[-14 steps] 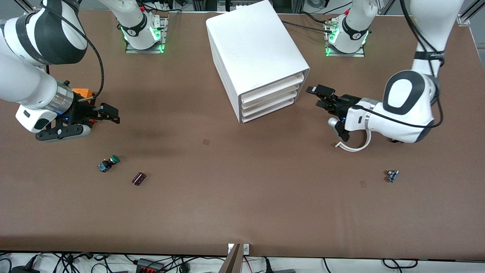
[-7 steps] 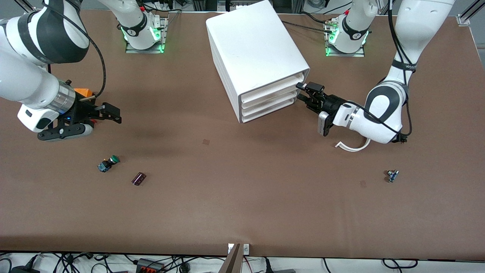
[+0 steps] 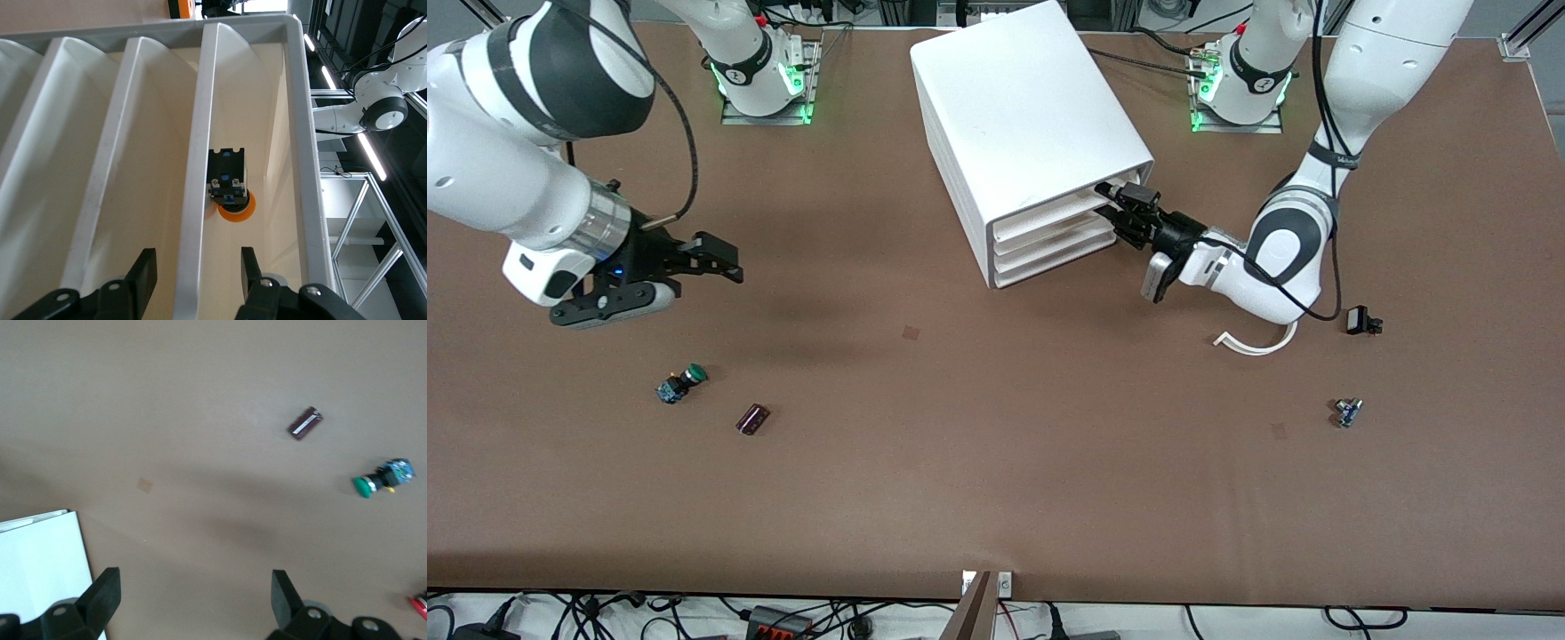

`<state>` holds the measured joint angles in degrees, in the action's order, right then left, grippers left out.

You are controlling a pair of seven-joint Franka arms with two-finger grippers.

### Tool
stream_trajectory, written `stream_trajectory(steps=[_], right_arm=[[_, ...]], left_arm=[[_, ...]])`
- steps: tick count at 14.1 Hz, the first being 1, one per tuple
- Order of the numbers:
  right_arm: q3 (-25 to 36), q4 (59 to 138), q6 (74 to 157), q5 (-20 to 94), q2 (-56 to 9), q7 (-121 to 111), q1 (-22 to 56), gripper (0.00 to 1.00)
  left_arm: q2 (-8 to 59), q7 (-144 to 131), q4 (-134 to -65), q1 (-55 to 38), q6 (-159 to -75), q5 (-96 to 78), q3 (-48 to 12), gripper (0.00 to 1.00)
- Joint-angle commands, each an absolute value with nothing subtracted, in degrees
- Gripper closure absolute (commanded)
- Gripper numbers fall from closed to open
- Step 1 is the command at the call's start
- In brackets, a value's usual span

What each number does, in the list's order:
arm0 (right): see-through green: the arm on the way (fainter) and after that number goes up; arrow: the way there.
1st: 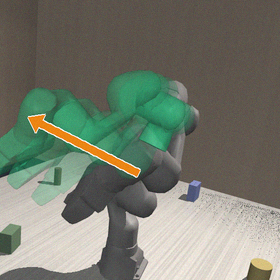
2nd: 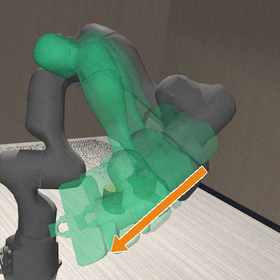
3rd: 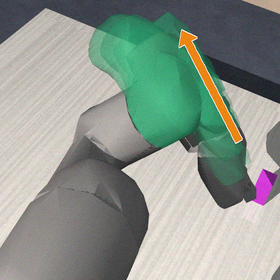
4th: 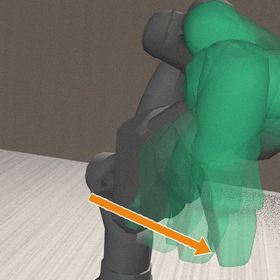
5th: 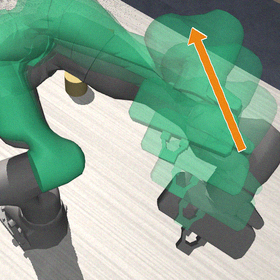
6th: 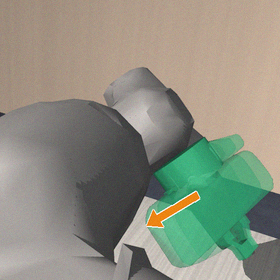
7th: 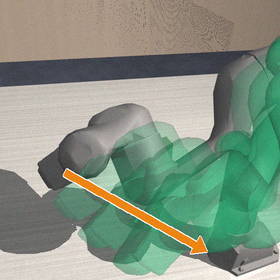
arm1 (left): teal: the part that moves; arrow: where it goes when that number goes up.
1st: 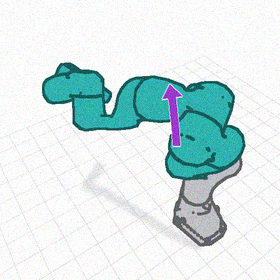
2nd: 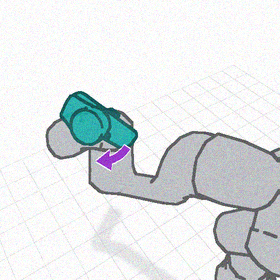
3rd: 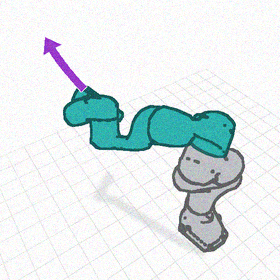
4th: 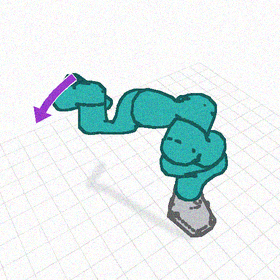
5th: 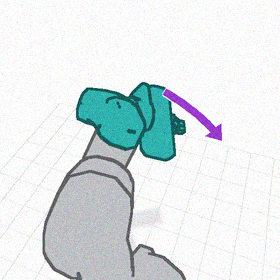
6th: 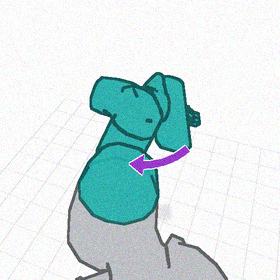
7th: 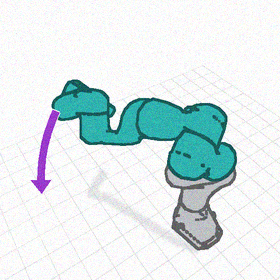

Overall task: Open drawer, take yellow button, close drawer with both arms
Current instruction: 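Pull the drawer out of the cabinet with the left gripper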

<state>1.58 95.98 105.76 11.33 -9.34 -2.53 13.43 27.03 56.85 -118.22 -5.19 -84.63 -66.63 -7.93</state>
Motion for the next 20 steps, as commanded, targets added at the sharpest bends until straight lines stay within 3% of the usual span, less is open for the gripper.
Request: stream_trajectory(steps=[1,3,5,8,13,18,19,20], right_arm=[[1.85,93.79,107.22,12.48,-10.80,-1.41,16.34,0.00],[1.85,91.42,107.58,12.74,-12.99,-1.05,17.92,0.00],[1.93,89.57,108.45,12.57,-14.76,-1.14,19.94,0.00],[1.85,88.33,108.54,12.83,-15.55,-1.06,19.86,0.00],[1.85,86.84,108.63,15.81,-16.87,-1.05,21.35,0.00],[1.85,80.08,108.81,20.13,-21.79,-1.14,24.60,0.00],[1.93,78.15,108.81,19.95,-22.93,-1.40,25.91,0.00],[1.93,76.22,108.81,19.69,-24.24,-1.41,27.23,0.00]], left_arm=[[26.54,58.36,-119.71,-5.10,-84.81,-68.20,-8.17,0.64],[26.63,58.36,-119.45,-5.10,-84.81,-68.20,-8.17,0.86],[26.81,58.10,-118.83,-4.66,-84.90,-68.12,-8.00,0.93],[28.12,56.96,-115.50,-3.96,-84.82,-67.41,-6.60,0.95],[36.46,55.03,-104.88,-1.67,-84.81,-64.52,-5.45,0.95],[39.90,50.99,-96.78,-1.67,-84.81,-62.24,-3.60,0.94],[39.73,49.58,-95.81,-1.41,-84.73,-61.18,-3.52,0.85],[39.38,48.18,-95.71,-1.15,-84.73,-60.82,-3.52,0.38]])
